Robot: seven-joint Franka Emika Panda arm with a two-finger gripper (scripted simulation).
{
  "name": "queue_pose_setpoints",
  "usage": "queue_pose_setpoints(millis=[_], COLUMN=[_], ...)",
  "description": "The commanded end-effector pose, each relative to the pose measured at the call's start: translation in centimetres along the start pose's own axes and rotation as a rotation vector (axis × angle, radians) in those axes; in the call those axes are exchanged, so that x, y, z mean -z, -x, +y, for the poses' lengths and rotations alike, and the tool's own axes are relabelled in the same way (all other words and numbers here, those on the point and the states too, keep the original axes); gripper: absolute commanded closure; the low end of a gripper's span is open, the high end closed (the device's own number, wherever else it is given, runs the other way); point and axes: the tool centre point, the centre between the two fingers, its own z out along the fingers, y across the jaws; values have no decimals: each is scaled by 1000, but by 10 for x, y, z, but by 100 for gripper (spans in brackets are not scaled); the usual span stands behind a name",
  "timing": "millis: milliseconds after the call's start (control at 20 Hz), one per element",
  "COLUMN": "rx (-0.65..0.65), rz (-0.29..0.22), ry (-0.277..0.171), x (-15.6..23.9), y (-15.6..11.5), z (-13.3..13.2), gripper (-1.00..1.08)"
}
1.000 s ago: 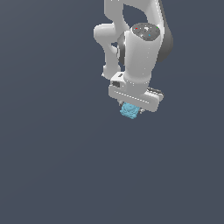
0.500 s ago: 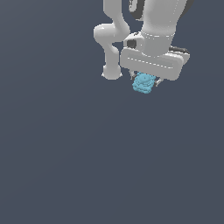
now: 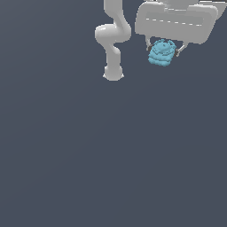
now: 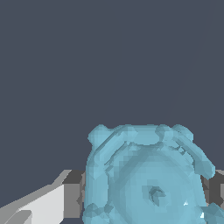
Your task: Pick up the object and move it to a goal position.
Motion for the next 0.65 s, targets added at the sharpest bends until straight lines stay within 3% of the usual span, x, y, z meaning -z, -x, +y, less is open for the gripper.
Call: queue_pose_setpoints(millis=[0,600], rx=[0,0], rz=[-1,-2], ry=[1,0], x=[18,53], y=[8,22], z=[-3,-12], gripper=[108,108])
